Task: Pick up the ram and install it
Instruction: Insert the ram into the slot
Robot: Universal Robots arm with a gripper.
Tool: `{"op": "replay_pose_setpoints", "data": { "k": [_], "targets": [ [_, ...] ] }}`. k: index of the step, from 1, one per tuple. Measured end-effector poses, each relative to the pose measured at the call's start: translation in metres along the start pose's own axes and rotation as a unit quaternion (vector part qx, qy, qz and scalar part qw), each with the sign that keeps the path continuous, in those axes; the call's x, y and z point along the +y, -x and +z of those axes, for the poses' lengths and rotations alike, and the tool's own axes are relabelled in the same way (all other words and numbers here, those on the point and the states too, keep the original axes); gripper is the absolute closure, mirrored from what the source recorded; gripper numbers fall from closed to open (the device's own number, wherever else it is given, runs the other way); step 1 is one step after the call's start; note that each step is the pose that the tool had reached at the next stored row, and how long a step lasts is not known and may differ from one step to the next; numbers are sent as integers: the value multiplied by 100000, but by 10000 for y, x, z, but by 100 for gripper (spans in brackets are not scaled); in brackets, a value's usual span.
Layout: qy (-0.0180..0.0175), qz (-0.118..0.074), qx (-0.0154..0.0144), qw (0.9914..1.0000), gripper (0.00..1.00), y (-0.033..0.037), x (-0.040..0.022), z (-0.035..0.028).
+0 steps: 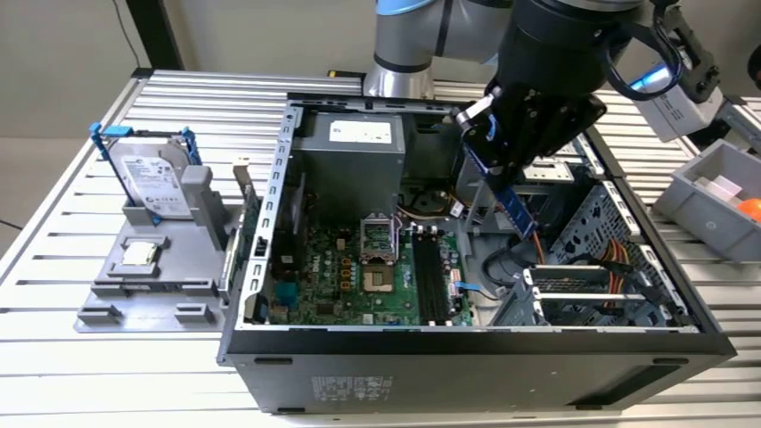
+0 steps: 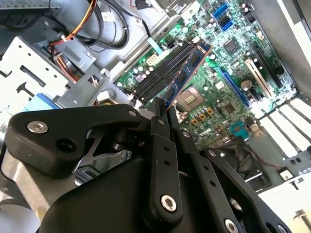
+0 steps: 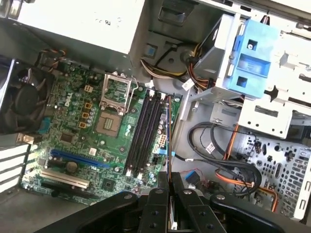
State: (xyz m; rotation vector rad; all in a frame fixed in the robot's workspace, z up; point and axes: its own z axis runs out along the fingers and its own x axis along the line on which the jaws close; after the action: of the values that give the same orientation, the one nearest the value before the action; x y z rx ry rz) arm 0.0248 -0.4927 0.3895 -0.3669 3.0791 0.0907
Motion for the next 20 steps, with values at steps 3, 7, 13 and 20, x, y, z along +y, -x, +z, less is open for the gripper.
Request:
{"op": "replay_pose_setpoints", "data": {
  "k": [3, 7, 13, 20],
  "targets": [
    [-65, 1220, -62, 99993, 100, -1, -3, 1],
    [-161, 3413, -183, 99941, 100, -3, -4, 12],
    [-297, 6441, -346, 99791, 100, -23, 0, 37],
    [-378, 8234, -441, 99659, 100, -34, 6, 86]
  ]
}}
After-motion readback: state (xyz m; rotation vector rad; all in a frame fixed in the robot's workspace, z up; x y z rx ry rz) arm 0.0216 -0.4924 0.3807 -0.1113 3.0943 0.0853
